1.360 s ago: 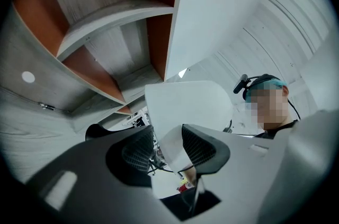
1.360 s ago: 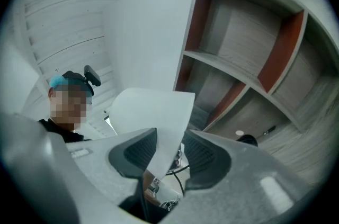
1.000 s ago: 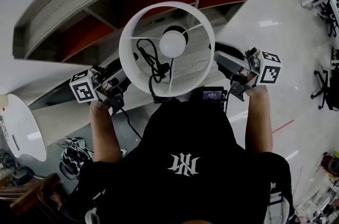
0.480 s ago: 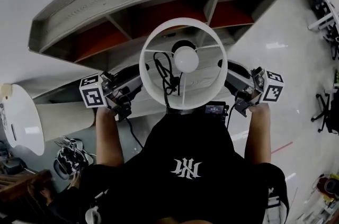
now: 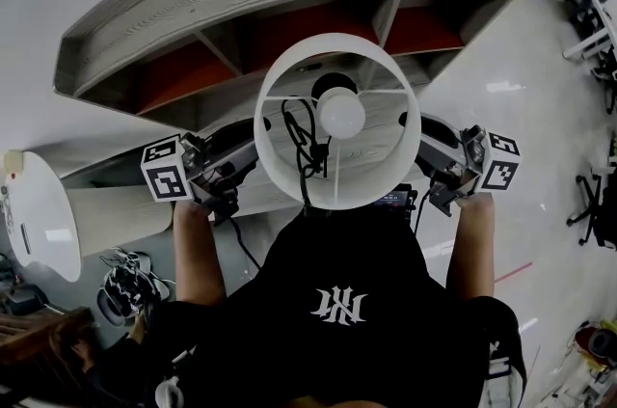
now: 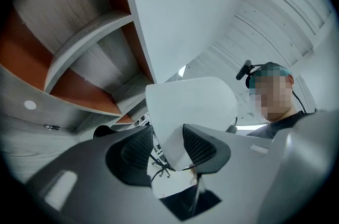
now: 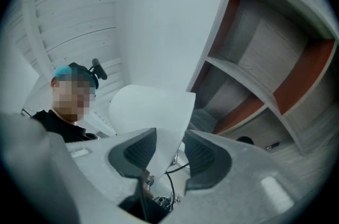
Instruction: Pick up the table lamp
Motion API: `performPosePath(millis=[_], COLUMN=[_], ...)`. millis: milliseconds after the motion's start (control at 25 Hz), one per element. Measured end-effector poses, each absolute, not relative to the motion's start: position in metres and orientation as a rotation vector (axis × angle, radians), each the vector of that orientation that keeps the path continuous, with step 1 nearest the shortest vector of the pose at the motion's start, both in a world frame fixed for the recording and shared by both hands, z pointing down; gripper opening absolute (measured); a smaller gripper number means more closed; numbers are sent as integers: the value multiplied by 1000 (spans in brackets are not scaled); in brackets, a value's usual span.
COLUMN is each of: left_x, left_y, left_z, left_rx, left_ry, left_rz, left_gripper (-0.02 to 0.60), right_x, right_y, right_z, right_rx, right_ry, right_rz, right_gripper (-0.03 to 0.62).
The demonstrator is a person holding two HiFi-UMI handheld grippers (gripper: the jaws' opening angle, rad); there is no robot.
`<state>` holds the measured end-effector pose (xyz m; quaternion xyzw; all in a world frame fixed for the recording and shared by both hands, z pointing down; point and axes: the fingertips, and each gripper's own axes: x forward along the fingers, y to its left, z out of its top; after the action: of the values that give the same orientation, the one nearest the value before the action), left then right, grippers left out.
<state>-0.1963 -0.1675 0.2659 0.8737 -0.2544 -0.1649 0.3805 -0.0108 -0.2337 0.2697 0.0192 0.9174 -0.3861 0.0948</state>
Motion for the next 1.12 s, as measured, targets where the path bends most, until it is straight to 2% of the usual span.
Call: performPosePath(millis=[1120], left_x=[-197], left_y=[-169], left_z=[277], left_rx=[2194], left_ry=[-642], left_rz=[-424], left_gripper=[175], right_x=[-11], right_y=[-233], right_z=[278], right_rx=[23], right_ry=[2737], right_rz=[-1174], right_gripper=[167])
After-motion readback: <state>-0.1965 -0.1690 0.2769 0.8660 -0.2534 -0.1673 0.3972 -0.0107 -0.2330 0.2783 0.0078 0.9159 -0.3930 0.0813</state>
